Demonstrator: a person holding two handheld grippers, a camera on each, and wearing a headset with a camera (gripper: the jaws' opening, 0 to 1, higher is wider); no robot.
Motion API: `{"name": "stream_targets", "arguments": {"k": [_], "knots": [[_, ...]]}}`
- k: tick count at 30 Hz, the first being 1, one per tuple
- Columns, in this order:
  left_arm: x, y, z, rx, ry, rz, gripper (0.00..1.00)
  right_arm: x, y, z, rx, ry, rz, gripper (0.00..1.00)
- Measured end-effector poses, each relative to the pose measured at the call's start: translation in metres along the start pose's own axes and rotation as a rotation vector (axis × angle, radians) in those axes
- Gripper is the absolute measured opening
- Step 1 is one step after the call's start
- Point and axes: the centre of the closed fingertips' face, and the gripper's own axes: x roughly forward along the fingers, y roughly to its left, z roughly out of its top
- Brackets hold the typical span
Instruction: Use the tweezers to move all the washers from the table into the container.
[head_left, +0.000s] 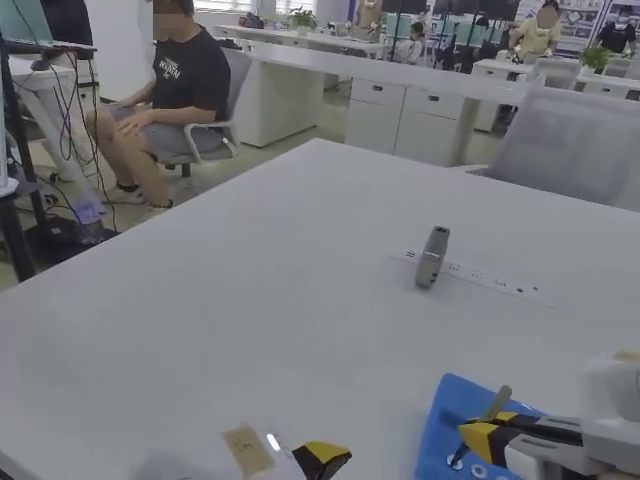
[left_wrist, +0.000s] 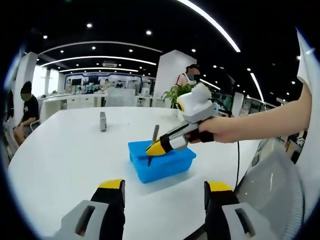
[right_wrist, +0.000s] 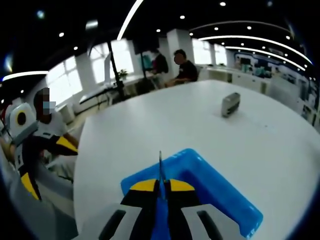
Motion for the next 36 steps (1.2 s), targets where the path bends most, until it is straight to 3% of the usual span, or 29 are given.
{"name": "stream_targets", "arguments": {"k": [2,6,12,21,29,36], "knots": [[-0.002,-0.001,0.015,-0.039,-0.039,-0.023,0.54,-0.007,0.004,0.004,-0.005,-0.02,0.0,0.04],[-0.001,-0.004,0.028,-0.048,-0.043,-0.06,0.46,-0.024,0.008,0.015,-0.01,-0.062,-0.001,0.04],[0.004,-0.026,0.041,0.075,0.016,-0.172,0.34,-0.054,0.021,0.024,-0.046,-0.103,0.018,0.03],[0.014,-0.052,0.061,0.182,0.06,-0.309,0.18,-0.089,0.039,0.011,-0.069,-0.103,0.068,0.03],[0.031,-0.08,0.073,0.269,0.097,-0.427,0.12,-0.104,0.053,-0.024,-0.118,-0.014,0.122,0.03],[0.046,-0.102,0.06,0.382,0.182,-0.518,0.11,-0.109,0.073,-0.05,-0.186,0.068,0.186,0.03]]}}
